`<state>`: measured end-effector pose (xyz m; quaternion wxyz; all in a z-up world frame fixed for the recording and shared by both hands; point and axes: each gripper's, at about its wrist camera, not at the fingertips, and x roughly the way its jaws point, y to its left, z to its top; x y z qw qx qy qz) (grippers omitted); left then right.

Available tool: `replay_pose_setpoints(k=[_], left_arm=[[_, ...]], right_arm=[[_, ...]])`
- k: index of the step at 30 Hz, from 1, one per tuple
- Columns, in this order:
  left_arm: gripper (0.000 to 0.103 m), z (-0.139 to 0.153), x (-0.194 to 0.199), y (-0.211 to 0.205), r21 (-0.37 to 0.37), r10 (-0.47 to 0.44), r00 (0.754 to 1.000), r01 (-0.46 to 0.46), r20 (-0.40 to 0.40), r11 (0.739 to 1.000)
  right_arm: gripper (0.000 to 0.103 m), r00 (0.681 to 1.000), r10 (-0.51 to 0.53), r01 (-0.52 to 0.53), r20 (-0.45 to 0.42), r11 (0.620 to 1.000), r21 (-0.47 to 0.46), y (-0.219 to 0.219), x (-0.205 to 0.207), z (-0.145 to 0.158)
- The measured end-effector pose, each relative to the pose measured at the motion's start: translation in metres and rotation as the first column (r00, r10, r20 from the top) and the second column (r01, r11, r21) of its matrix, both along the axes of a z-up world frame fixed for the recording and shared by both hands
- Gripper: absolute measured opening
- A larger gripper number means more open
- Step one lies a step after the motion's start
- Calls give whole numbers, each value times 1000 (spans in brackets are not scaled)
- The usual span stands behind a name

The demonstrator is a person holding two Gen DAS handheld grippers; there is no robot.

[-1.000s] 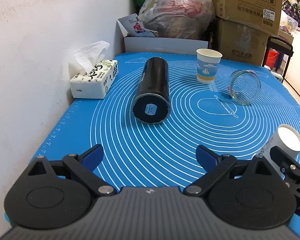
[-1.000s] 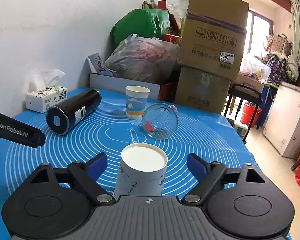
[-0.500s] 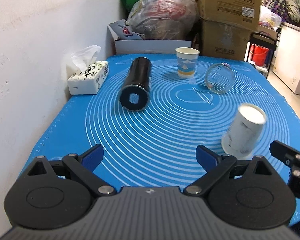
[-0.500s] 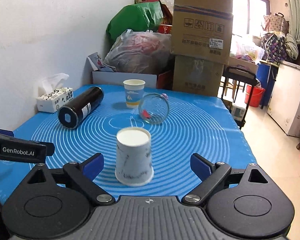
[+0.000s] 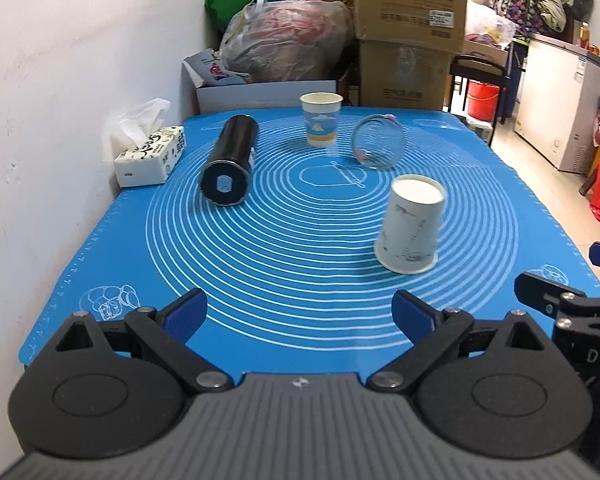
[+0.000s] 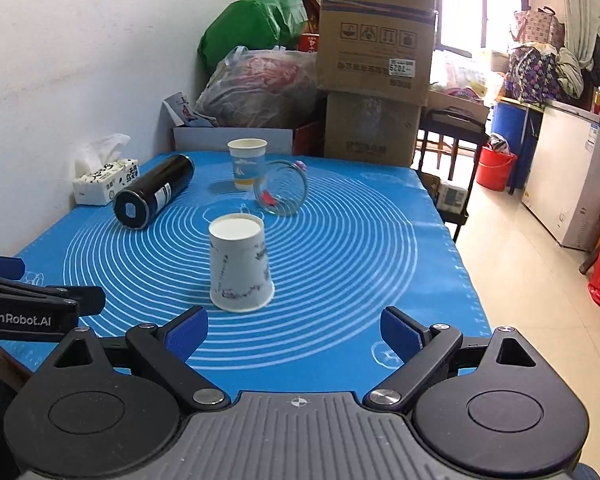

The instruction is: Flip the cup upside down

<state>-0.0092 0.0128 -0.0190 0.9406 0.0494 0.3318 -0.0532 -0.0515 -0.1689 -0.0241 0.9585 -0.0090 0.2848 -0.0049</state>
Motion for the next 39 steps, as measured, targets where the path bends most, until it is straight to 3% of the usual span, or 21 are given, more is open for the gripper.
replay_pose_setpoints(k=[39], left_arm=[[98,5,-42,-20,21,-51,999,51,4,998]], right_arm=[[94,1000,-17,17,-4,1000,22,-15,-45,4]])
